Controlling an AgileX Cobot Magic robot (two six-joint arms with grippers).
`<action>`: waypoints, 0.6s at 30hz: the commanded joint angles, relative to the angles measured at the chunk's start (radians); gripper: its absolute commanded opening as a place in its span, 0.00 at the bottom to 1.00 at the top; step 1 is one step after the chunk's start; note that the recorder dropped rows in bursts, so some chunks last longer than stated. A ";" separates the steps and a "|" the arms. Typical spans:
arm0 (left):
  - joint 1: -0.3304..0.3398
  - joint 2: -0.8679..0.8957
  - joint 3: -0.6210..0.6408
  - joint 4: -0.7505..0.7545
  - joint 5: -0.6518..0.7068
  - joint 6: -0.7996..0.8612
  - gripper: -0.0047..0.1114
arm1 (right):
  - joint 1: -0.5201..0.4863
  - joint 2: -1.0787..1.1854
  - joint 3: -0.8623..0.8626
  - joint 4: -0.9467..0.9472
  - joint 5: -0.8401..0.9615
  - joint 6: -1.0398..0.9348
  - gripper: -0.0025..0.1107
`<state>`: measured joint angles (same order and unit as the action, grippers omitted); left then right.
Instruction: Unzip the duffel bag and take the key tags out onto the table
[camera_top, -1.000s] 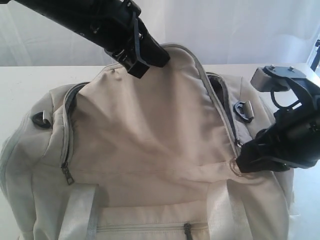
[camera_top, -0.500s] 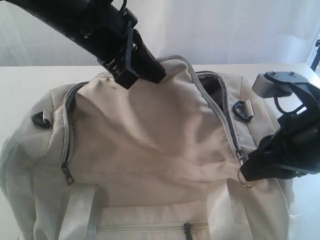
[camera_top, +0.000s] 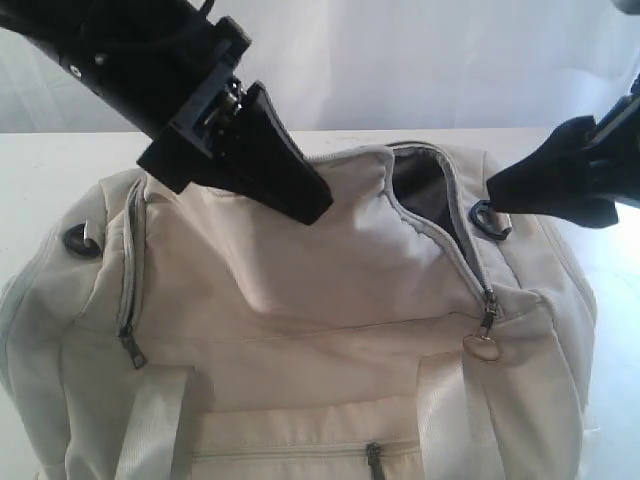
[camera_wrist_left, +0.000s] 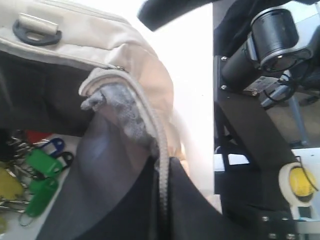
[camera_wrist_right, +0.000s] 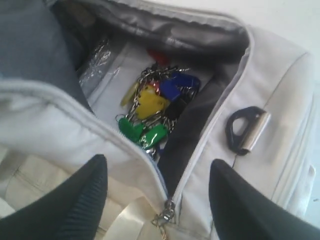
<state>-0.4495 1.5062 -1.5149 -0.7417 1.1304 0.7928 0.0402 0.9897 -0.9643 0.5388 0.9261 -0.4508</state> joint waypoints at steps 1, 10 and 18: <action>-0.077 -0.042 0.081 -0.019 0.091 -0.099 0.04 | 0.000 -0.004 -0.003 0.008 -0.049 0.011 0.52; -0.315 -0.174 0.310 0.020 0.091 -0.201 0.04 | 0.000 0.000 -0.001 0.124 -0.066 -0.060 0.52; -0.494 -0.260 0.583 0.021 -0.110 -0.285 0.08 | 0.000 0.000 0.000 0.183 -0.006 -0.123 0.52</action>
<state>-0.9182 1.2612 -0.9891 -0.6940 1.0132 0.5249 0.0402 0.9893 -0.9661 0.7093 0.9135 -0.5591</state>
